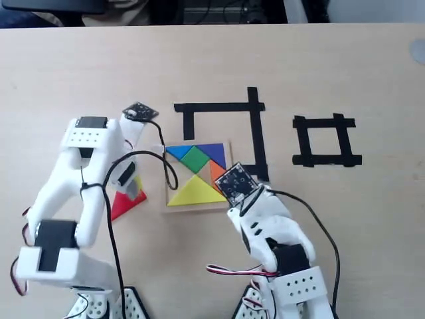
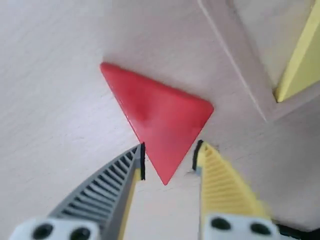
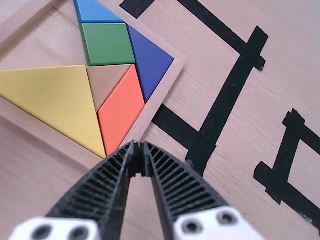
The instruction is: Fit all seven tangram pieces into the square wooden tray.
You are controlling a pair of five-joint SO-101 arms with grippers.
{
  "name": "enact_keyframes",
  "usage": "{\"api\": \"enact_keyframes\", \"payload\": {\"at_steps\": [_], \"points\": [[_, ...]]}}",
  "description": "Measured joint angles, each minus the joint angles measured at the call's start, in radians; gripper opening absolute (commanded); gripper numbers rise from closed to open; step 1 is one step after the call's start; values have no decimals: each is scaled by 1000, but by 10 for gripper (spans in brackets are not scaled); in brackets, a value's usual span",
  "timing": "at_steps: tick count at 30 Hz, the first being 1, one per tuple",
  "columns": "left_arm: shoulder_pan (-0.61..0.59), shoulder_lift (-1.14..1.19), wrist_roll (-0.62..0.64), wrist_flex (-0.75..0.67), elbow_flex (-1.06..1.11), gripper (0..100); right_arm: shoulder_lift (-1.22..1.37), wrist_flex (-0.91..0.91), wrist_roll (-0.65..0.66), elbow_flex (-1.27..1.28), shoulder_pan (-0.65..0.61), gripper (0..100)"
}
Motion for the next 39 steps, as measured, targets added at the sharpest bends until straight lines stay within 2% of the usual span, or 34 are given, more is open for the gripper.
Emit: {"api": "enact_keyframes", "payload": {"at_steps": [7, 18, 25, 28, 32, 36, 39], "points": [[0, 170, -38, 3, -72, 63, 0, 0, 0, 0, 0, 13], [-2, 379, -31, 26, -370, 83, 0, 0, 0, 0, 0, 15], [32, 339, 87, 173, -471, 233, 0, 0, 0, 0, 0, 15], [31, 249, 186, 181, -496, 286, 0, 0, 0, 0, 0, 15], [26, 187, 354, 190, -497, 295, 0, 0, 0, 0, 0, 15], [2, 187, 328, 161, -439, 295, 0, 0, 0, 0, 0, 15], [-18, 198, 322, 57, -350, 295, 0, 0, 0, 0, 0, 15]]}}
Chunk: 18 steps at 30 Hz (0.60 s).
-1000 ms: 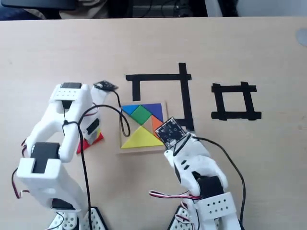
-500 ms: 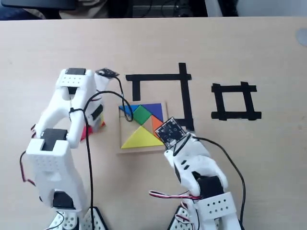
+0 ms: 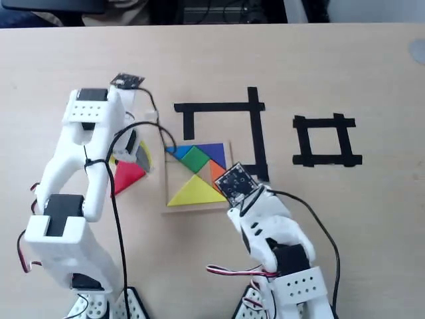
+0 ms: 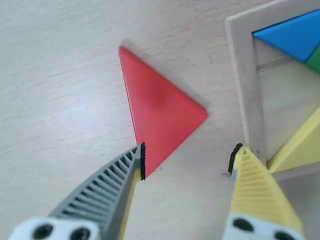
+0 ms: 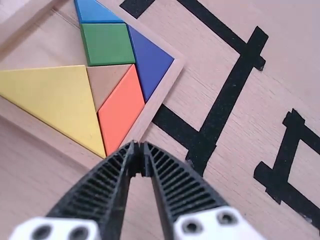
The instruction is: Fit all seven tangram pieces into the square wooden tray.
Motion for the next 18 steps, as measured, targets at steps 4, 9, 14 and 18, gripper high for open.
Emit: {"api": "enact_keyframes", "payload": {"at_steps": [4, 9, 14, 18], "points": [[-46, 15, 0, -166, 84, 295, 0, 0, 0, 0, 0, 15], [-48, 28, 0, -232, 117, 296, 0, 0, 0, 0, 0, 15], [-20, 29, -2, -232, 117, 296, 0, 0, 0, 0, 0, 15], [-21, 29, 0, -232, 140, 296, 0, 0, 0, 0, 0, 15]]}}
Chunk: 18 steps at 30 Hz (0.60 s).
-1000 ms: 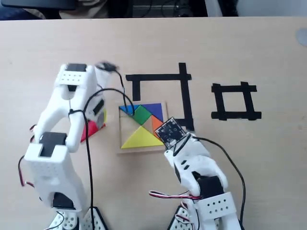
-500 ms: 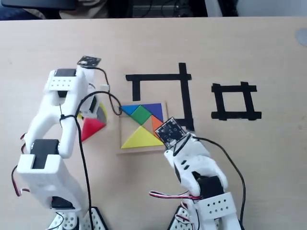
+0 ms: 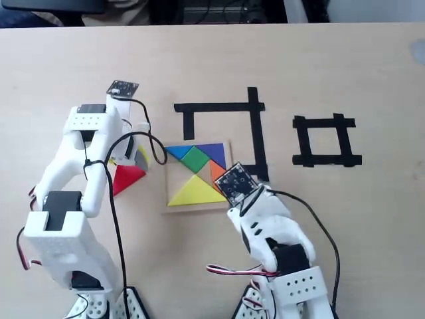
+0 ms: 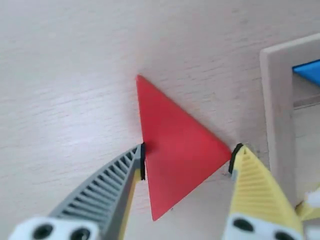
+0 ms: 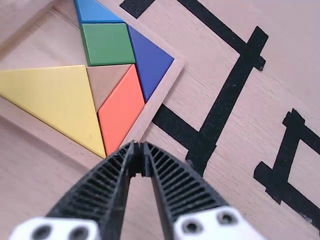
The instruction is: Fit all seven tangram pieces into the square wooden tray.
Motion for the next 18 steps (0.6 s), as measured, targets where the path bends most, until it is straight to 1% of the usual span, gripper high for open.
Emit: {"api": "enact_keyframes", "payload": {"at_steps": [4, 13, 14, 18], "points": [[21, -5, -2, -8, 43, 296, 0, 0, 0, 0, 0, 15], [28, -2, 2, -2, 49, 296, 0, 0, 0, 0, 0, 15], [28, -2, 14, -2, 49, 296, 0, 0, 0, 0, 0, 15], [28, -2, 132, 0, 49, 291, 0, 0, 0, 0, 0, 15]]}}
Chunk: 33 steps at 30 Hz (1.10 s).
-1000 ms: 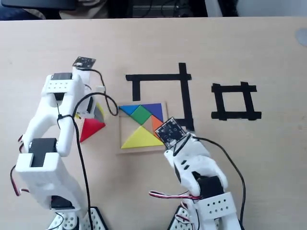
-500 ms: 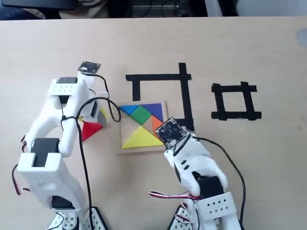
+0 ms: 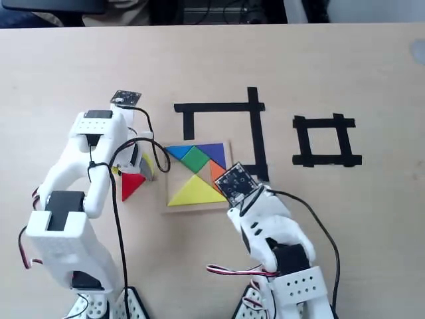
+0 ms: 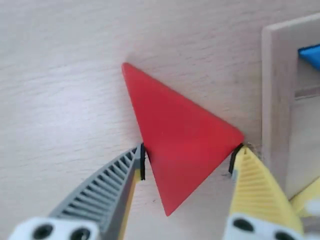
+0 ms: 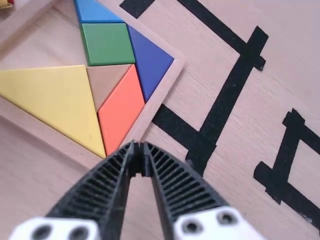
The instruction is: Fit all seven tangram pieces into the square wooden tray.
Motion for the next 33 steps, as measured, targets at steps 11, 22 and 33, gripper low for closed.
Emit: {"api": "enact_keyframes", "payload": {"at_steps": [11, 22, 33], "points": [[-29, -86, 278, 235, -206, 139, 0, 0, 0, 0, 0, 15], [-137, 0, 460, 565, -463, 210, 0, 0, 0, 0, 0, 15], [12, 112, 470, 568, -523, 176, 0, 0, 0, 0, 0, 15]]}}
